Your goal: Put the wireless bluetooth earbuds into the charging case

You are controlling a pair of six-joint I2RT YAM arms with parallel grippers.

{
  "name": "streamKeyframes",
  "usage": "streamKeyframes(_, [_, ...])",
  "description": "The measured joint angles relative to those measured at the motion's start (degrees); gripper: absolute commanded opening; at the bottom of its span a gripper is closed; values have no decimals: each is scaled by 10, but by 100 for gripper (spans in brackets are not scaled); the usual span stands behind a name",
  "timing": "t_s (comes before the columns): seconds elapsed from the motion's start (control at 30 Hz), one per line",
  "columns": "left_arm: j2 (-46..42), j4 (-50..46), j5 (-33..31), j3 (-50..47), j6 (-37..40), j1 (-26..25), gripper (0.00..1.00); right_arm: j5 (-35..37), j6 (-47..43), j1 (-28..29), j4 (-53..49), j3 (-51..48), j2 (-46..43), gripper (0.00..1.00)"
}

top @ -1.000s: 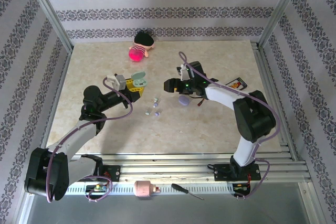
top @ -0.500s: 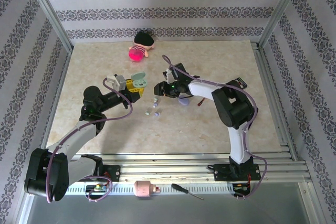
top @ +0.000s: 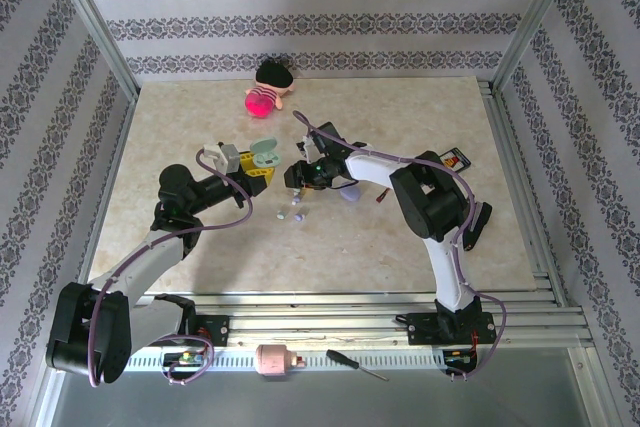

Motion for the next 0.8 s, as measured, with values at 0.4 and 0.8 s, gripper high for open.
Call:
streamKeyframes(0.4, [0, 0, 0, -1, 0, 0, 30, -10, -7, 0, -6, 0, 0, 42])
streamKeyframes(0.8, [-2, 0, 2, -1, 0, 0, 30, -14, -7, 0, -6, 0, 11, 36])
